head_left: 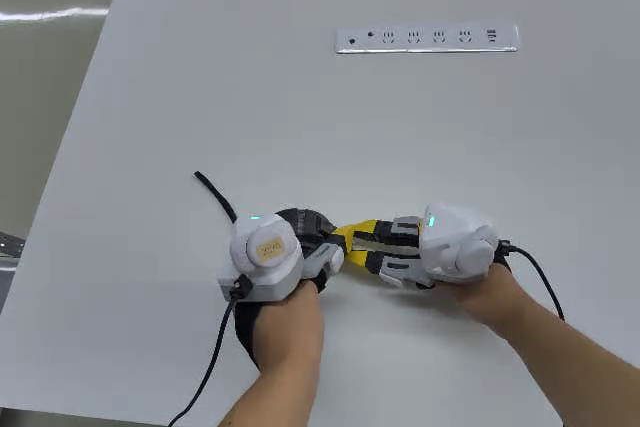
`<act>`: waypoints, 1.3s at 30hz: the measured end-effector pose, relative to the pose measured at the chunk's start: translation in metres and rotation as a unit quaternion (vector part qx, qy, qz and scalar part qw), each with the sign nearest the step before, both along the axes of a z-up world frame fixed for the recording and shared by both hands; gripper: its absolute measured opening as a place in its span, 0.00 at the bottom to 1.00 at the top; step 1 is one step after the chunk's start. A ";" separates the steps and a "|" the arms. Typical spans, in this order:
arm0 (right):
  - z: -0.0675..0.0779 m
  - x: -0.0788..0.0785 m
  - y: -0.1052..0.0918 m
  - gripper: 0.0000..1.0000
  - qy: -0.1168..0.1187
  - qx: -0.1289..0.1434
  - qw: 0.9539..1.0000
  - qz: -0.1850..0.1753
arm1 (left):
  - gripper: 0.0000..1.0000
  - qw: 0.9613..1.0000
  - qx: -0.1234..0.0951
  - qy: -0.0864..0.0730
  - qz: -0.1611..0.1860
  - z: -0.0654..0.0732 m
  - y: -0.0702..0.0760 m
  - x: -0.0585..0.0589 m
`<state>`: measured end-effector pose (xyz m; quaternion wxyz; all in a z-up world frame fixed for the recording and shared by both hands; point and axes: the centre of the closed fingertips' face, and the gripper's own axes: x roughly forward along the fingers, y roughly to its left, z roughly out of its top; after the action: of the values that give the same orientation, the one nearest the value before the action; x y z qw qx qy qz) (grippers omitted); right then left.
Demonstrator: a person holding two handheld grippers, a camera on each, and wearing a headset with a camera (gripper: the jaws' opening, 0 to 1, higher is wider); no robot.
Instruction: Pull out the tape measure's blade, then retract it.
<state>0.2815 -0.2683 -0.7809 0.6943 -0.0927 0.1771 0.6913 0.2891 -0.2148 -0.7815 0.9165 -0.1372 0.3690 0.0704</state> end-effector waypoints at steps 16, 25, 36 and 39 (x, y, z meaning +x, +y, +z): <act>-0.002 -0.003 0.000 0.15 -0.006 -0.003 1.000 0.003 | 0.76 1.000 0.020 0.004 -0.022 -0.003 -0.001 -0.005; -0.003 -0.003 0.000 0.15 -0.005 -0.004 1.000 0.003 | 0.76 0.999 0.021 0.006 -0.027 -0.003 -0.002 -0.006; -0.002 -0.002 0.000 0.19 -0.004 -0.004 1.000 -0.002 | 0.75 0.999 0.023 0.003 -0.042 -0.002 -0.003 -0.006; -0.002 -0.002 0.000 0.20 -0.003 -0.004 1.000 -0.002 | 0.77 0.999 0.022 0.001 -0.046 -0.001 -0.002 -0.006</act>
<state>0.2799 -0.2687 -0.7827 0.6961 -0.0970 0.1786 0.6886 0.2833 -0.2170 -0.7828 0.9213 -0.0998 0.3739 0.0367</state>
